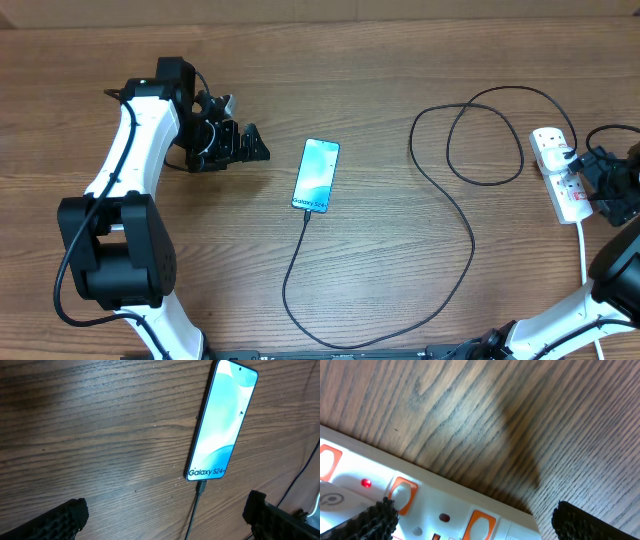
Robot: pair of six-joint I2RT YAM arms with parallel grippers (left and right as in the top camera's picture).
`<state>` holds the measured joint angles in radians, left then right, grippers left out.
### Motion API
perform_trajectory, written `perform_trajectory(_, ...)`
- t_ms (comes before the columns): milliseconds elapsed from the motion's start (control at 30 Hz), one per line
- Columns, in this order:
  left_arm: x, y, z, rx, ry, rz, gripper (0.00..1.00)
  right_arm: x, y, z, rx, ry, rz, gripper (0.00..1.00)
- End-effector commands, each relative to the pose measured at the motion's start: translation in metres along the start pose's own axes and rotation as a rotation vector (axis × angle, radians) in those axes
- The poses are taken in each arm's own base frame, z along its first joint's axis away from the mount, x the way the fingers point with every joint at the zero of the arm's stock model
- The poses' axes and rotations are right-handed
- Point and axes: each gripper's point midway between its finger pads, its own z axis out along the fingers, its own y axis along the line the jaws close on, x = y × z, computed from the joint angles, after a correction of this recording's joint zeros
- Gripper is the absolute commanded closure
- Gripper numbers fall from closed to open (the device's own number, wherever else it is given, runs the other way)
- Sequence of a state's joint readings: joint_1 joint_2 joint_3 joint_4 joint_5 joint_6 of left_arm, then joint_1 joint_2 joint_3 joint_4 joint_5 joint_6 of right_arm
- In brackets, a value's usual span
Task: Plug charger to phone and switch on socket
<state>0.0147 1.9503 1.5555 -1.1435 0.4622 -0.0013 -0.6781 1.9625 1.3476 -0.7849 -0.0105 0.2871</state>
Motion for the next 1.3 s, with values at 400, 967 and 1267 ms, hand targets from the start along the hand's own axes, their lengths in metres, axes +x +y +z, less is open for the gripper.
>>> perform_trajectory(400,-0.001,-0.004,-0.007,-0.002,-0.021,0.01,0.01,0.009,-0.002,0.007,0.021,0.032,-0.013,0.0)
perform_trajectory(967,-0.001,-0.004,-0.007,-0.002,-0.021,0.01,0.0,0.014,-0.006,0.016,0.045,0.064,-0.004,0.0)
perform_trajectory(1267,-0.001,-0.004,-0.007,-0.002,-0.021,0.01,0.0,-0.012,0.0,-0.001,0.031,-0.036,-0.004,0.0)
